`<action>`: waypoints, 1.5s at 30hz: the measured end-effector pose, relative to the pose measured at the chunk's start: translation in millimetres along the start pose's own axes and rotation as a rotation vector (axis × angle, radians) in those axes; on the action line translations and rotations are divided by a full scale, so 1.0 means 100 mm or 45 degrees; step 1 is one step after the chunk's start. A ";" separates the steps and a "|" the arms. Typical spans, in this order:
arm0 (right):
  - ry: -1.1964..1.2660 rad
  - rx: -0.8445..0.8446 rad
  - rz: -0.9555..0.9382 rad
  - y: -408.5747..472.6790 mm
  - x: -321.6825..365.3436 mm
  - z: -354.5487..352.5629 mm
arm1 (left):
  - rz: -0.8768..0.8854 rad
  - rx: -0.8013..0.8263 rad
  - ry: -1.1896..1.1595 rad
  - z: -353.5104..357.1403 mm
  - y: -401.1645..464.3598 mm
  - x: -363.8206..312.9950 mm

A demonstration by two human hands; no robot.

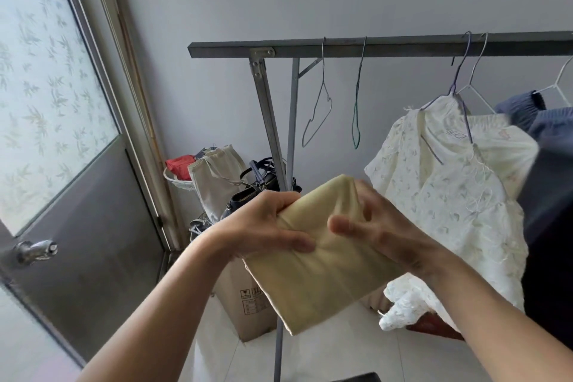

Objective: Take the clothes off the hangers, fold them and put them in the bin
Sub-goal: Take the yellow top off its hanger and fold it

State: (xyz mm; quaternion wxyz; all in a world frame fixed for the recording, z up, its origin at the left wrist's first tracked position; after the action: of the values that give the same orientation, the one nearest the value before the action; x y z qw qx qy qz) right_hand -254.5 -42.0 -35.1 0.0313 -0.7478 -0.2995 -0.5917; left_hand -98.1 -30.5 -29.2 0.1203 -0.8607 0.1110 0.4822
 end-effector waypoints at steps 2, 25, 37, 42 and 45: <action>-0.015 0.043 0.030 -0.02 -0.04 0.01 | -0.007 -0.026 -0.203 -0.08 0.00 0.04; 0.198 -0.740 0.058 0.04 -0.23 0.21 | -0.470 -0.823 -1.159 -0.10 -0.22 0.79; -0.349 -0.510 -0.122 0.45 -0.10 0.41 | -0.442 -0.196 -0.653 -0.24 -0.43 1.01; 0.755 -0.091 0.402 0.10 -0.68 1.07 | -0.437 -0.358 -1.197 -0.14 -0.51 1.35; 1.130 -0.027 0.420 -0.01 -0.70 1.29 | -0.452 -0.414 -1.252 -0.06 -0.52 1.36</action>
State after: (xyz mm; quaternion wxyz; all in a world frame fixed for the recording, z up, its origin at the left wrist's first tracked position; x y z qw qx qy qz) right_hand -151.3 -18.3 -137.4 0.2421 -0.4606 -0.1283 -0.8443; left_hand -8.4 6.9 -137.4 0.1029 -0.5469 -0.1814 0.8108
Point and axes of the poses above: each hand's wrist, its own y-axis towards the middle knuckle, its own z-axis out of the palm, x = y × z, the point moved 7 cm from there along y, towards the middle knuckle, and after that the axes turned 11 degrees about -z, right-handed, at the moved point
